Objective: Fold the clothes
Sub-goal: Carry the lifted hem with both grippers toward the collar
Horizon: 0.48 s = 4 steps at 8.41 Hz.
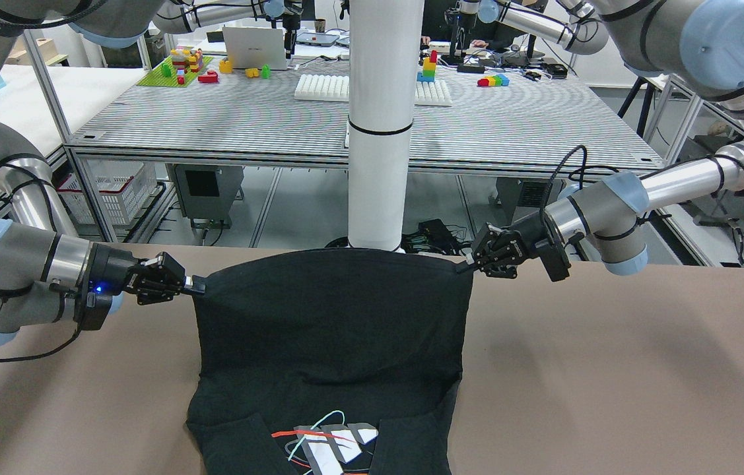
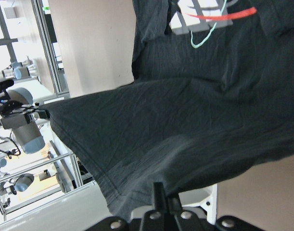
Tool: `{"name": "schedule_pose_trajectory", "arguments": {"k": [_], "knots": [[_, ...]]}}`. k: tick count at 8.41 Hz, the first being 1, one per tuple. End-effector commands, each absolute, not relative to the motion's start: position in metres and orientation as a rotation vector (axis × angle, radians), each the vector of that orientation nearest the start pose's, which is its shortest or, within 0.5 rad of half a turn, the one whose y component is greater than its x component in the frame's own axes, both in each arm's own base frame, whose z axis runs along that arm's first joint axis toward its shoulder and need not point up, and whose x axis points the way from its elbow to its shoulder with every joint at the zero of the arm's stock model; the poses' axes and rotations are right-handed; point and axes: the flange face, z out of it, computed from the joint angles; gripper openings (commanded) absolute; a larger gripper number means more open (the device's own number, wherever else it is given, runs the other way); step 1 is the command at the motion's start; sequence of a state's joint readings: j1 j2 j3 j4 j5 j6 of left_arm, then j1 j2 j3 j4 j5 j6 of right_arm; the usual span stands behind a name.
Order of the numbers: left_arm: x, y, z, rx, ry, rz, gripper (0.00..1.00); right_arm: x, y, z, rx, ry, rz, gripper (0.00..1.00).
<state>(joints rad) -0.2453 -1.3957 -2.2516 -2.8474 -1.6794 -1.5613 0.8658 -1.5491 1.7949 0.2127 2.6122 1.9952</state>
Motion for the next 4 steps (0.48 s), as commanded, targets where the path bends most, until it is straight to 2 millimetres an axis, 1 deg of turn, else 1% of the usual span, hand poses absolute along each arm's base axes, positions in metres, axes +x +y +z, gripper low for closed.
{"name": "schedule_pose_trajectory", "arguments": {"k": [1, 2, 3, 4], "knots": [[0.344, -0.27, 0.301, 0.25, 1.71, -0.182, 0.0, -0.229, -0.395, 0.387, -0.065, -1.71, -0.019, 0.0], [0.36, -0.292, 0.306, 0.274, 1.697, -0.209, 0.0, -0.219, -0.419, 0.385, 0.0, -1.658, 0.025, 0.0], [0.375, -0.315, 0.31, 0.297, 1.681, -0.234, 0.0, -0.216, -0.439, 0.381, 0.034, -1.606, 0.043, 0.0], [0.382, -0.34, 0.311, 0.328, 1.671, -0.263, 0.0, -0.215, -0.456, 0.376, 0.052, -1.564, 0.061, 0.0]]}}
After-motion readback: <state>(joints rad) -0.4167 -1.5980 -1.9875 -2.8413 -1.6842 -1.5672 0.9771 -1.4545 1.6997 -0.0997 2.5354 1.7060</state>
